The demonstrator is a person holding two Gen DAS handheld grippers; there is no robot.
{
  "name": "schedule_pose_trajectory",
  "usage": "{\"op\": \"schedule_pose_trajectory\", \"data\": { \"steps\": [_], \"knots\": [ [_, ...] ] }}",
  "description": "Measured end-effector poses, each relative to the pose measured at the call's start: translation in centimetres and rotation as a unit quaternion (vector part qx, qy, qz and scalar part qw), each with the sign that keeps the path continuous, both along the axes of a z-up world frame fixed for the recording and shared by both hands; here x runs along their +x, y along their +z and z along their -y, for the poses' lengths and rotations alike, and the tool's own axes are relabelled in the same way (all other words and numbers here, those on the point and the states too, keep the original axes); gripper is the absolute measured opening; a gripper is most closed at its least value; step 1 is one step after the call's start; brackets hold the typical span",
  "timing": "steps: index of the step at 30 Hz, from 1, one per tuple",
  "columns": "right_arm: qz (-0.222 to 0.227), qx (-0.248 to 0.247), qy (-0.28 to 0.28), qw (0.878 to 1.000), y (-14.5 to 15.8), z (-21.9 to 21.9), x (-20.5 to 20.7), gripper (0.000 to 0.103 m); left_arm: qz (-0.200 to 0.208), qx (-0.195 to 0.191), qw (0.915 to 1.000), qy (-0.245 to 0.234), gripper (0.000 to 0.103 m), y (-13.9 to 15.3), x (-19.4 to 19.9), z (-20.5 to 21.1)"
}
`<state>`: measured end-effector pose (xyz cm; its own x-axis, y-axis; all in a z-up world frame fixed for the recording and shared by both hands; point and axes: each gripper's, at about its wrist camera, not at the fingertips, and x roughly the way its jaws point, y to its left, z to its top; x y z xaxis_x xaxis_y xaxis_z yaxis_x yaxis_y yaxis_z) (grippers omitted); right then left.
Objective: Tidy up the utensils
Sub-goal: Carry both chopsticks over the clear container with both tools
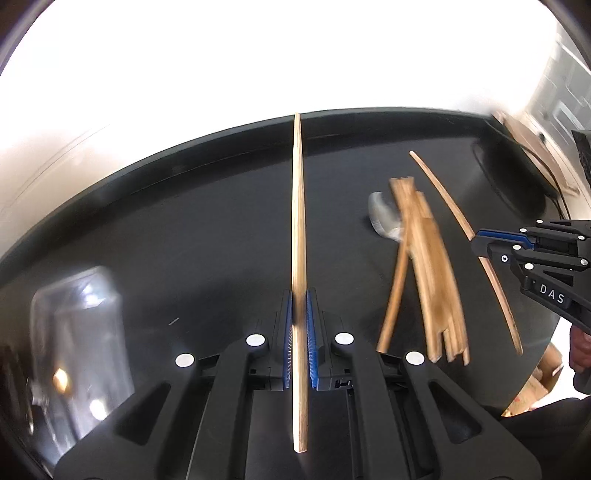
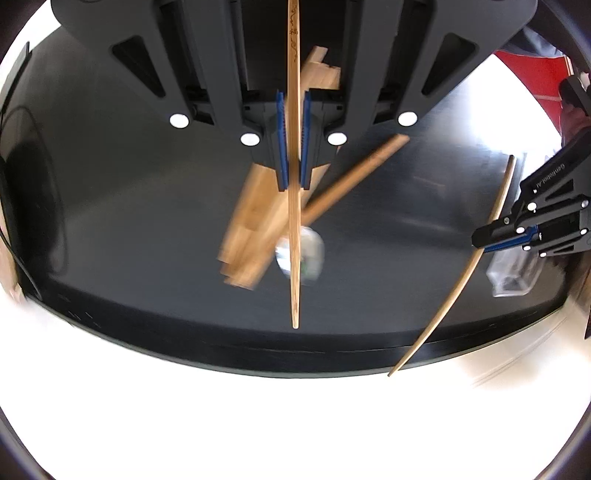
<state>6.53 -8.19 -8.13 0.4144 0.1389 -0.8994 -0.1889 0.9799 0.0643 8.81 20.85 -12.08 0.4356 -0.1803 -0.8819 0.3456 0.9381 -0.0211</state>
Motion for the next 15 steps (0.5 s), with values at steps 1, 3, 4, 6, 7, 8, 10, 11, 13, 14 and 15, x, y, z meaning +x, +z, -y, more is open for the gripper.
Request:
{"op": "schedule_pose_trajectory", "data": {
  "steps": [1, 3, 4, 6, 7, 8, 10, 11, 13, 14, 15],
  "knots": [
    [0.0, 0.002, 0.011, 1.0, 0.1, -1.1, 0.2, 0.007, 0.0, 0.0, 0.9998, 0.017, 0.006, 0.3, -0.4, -1.5],
    [0.0, 0.007, 0.038, 0.999, 0.4, -4.0, 0.3, 0.007, 0.002, 0.0, 0.9988, 0.049, 0.006, 0.8, -1.2, -4.5],
    [0.001, 0.008, 0.054, 0.998, 0.5, -5.7, 0.4, 0.007, 0.002, 0.0, 0.9982, 0.061, 0.006, 1.0, -1.5, -5.7],
    [0.001, 0.012, 0.083, 0.996, 0.7, -8.6, 0.6, 0.007, 0.0, 0.002, 0.9961, 0.089, 0.006, 1.2, -2.1, -8.5],
    [0.001, 0.014, 0.098, 0.995, 0.8, -10.4, 0.6, 0.007, -0.001, 0.002, 0.9943, 0.107, 0.006, 1.3, -2.5, -10.2],
    [0.0, 0.017, 0.114, 0.993, 0.8, -12.2, 0.6, 0.007, -0.002, 0.001, 0.9928, 0.12, 0.006, 1.4, -2.9, -11.8],
    [-0.002, 0.021, 0.138, 0.99, 0.9, -15.6, 0.6, 0.007, -0.001, 0.004, 0.9887, 0.15, 0.006, 1.7, -3.7, -15.1],
    [-0.002, 0.025, 0.151, 0.988, 1.0, -17.3, 0.5, 0.007, -0.002, 0.005, 0.987, 0.161, 0.006, 1.7, -3.9, -16.3],
    [-0.003, 0.031, 0.173, 0.985, 1.2, -20.5, 0.5, 0.007, -0.004, 0.008, 0.9828, 0.185, 0.006, 1.7, -4.5, -19.3],
    [-0.003, 0.034, 0.18, 0.983, 1.2, -21.8, 0.4, 0.007, -0.004, 0.009, 0.9811, 0.193, 0.006, 1.7, -4.9, -20.2],
    [-0.005, 0.038, 0.19, 0.981, 1.2, -23.4, 0.5, 0.007, -0.005, 0.009, 0.9794, 0.202, 0.006, 1.7, -5.3, -21.2]
  ]
}}
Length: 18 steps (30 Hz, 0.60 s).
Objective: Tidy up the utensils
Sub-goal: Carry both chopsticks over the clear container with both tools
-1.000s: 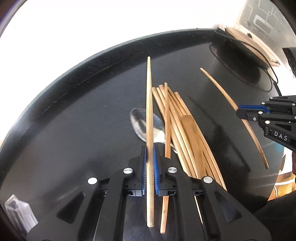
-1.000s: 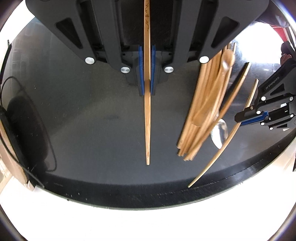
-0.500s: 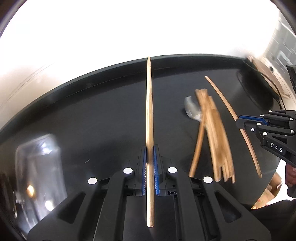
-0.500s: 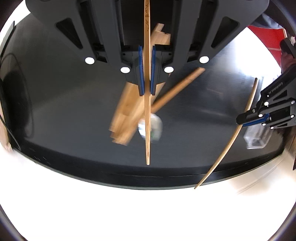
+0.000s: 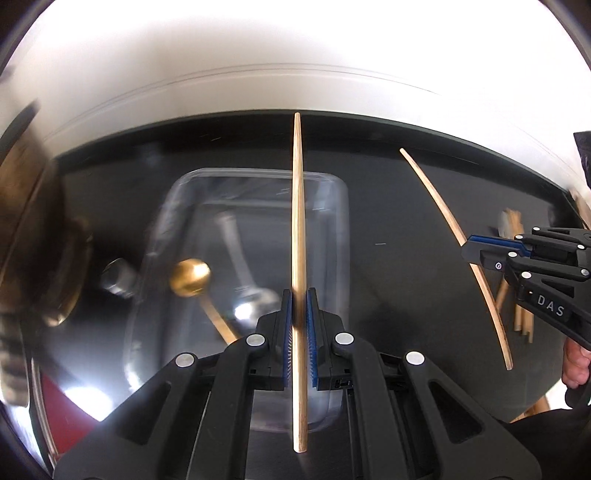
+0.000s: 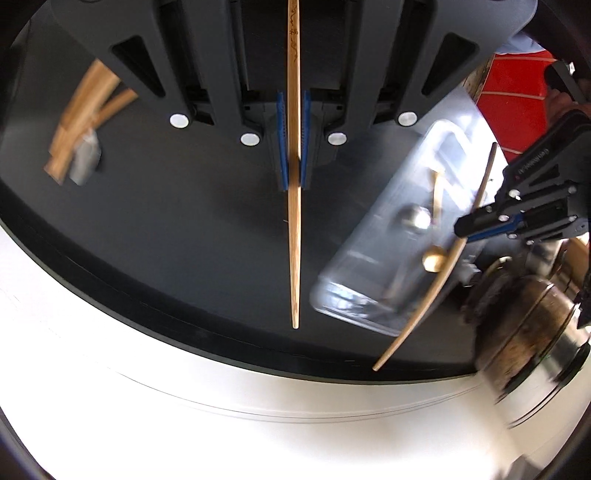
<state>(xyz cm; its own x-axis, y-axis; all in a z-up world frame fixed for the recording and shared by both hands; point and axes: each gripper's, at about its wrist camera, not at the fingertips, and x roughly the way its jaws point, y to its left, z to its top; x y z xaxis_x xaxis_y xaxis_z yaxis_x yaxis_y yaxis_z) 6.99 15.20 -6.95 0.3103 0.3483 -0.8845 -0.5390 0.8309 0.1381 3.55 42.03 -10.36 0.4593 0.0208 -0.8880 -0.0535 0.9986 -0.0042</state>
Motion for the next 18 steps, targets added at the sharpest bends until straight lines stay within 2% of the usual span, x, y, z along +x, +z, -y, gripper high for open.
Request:
{"op": "schedule_pose_trajectory", "data": {
  "steps": [5, 10, 18],
  "knots": [
    [-0.015, 0.016, 0.028, 0.999, 0.2, -6.8, -0.1, 0.007, -0.006, -0.001, 0.9996, 0.026, 0.006, -0.3, -0.7, -4.9],
    [-0.035, 0.026, 0.032, 0.999, -0.4, -11.2, 0.6, 0.007, -0.015, -0.007, 0.9993, 0.032, 0.006, -1.0, -0.9, -7.9],
    [-0.066, 0.028, 0.006, 0.997, -1.5, -13.8, 2.6, 0.007, -0.031, -0.029, 0.9986, 0.033, 0.006, -2.6, 0.4, -10.2]
  ]
}}
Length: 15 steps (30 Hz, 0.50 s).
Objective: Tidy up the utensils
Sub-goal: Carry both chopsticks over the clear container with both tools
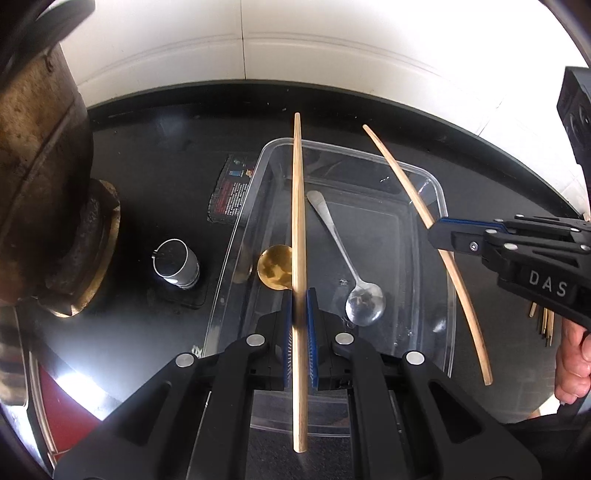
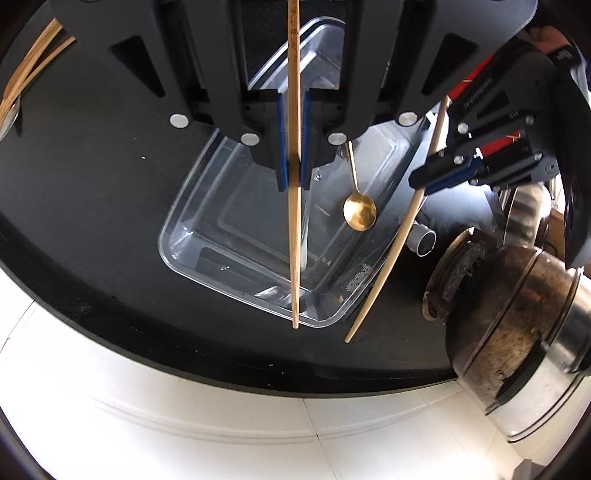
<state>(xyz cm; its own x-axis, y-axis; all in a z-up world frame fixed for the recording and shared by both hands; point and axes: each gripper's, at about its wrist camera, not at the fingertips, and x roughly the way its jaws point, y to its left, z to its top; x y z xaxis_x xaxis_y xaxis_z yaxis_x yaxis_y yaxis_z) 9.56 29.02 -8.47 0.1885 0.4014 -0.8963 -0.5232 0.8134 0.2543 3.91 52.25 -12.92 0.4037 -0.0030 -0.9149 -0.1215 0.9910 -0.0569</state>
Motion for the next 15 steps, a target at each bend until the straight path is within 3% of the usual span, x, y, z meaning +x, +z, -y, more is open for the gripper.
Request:
{"op": "schedule_pose_trajectory", "data": {
  "steps": [15],
  "knots": [
    [-0.02, -0.01, -0.003, 1.0, -1.2, -0.9, 1.2, 0.007, -0.012, -0.011, 0.9998, -0.008, 0.006, -1.0, 1.2, -0.8]
  ]
}}
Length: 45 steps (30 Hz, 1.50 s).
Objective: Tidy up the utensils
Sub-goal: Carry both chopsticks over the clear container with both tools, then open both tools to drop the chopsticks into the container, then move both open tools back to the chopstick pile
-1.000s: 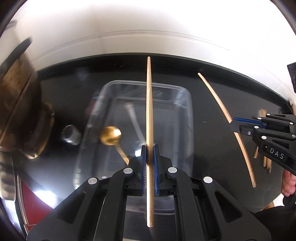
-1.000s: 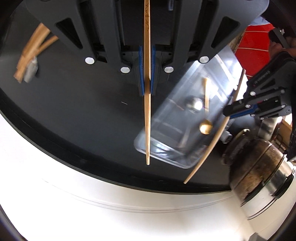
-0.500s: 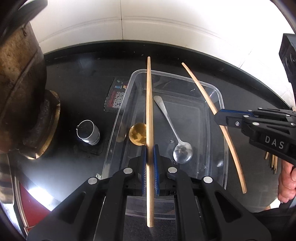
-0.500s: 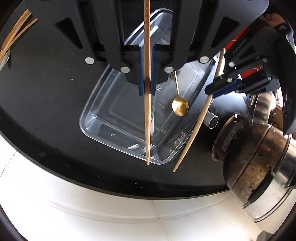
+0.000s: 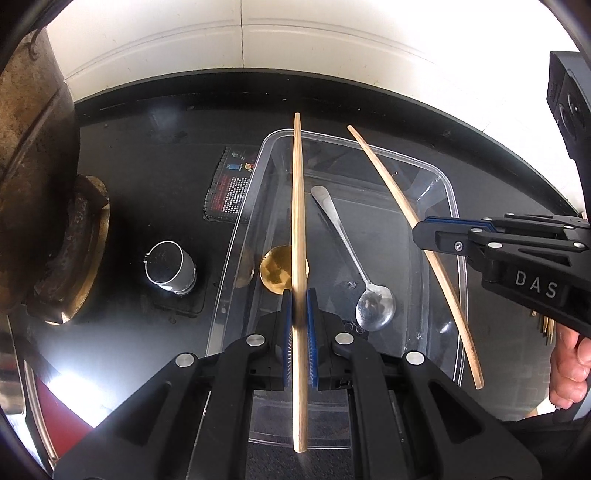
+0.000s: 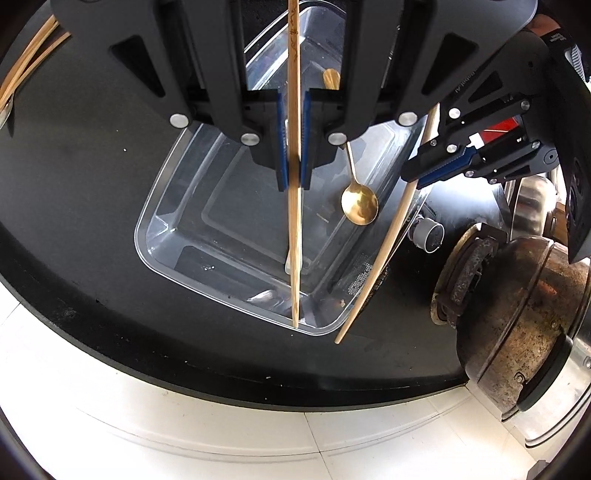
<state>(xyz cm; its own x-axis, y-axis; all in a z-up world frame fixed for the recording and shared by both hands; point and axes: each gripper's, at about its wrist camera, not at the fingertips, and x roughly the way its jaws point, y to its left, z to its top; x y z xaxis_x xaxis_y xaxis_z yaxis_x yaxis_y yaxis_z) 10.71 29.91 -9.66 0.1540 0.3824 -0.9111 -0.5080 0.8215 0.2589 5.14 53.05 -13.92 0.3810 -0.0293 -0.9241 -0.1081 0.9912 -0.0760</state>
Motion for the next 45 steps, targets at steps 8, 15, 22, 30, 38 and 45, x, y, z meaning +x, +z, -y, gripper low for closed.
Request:
{"op": "schedule_pose_trajectory", "data": {
  "steps": [8, 15, 22, 30, 38, 45],
  "knots": [
    [-0.015, -0.001, -0.009, 1.0, -1.0, -0.4, 0.7, 0.007, -0.01, -0.02, 0.9997, 0.012, 0.006, -0.6, 0.6, -0.3],
    [-0.033, 0.009, -0.023, 0.999, -1.8, 0.0, 1.5, 0.008, -0.018, -0.021, 0.9994, 0.023, 0.008, -1.4, 0.8, -0.5],
    [0.011, 0.025, -0.057, 0.998, 0.6, 2.8, 1.8, 0.077, 0.014, -0.002, 0.9981, 0.06, 0.097, 0.2, -0.5, -1.2],
    [0.016, 0.029, -0.068, 0.997, 1.6, 6.2, 0.9, 0.077, 0.01, 0.006, 0.9982, 0.059, 0.097, 0.9, -1.2, 0.6],
    [0.035, 0.037, -0.087, 0.995, 3.1, 11.6, -0.8, 0.077, 0.031, 0.023, 0.9989, 0.027, 0.097, 3.0, -1.2, 6.4],
    [0.055, 0.026, -0.146, 0.987, 4.0, 22.0, -1.8, 0.077, 0.036, 0.025, 0.9976, -0.053, 0.097, 3.4, 0.2, 16.0]
  ]
}}
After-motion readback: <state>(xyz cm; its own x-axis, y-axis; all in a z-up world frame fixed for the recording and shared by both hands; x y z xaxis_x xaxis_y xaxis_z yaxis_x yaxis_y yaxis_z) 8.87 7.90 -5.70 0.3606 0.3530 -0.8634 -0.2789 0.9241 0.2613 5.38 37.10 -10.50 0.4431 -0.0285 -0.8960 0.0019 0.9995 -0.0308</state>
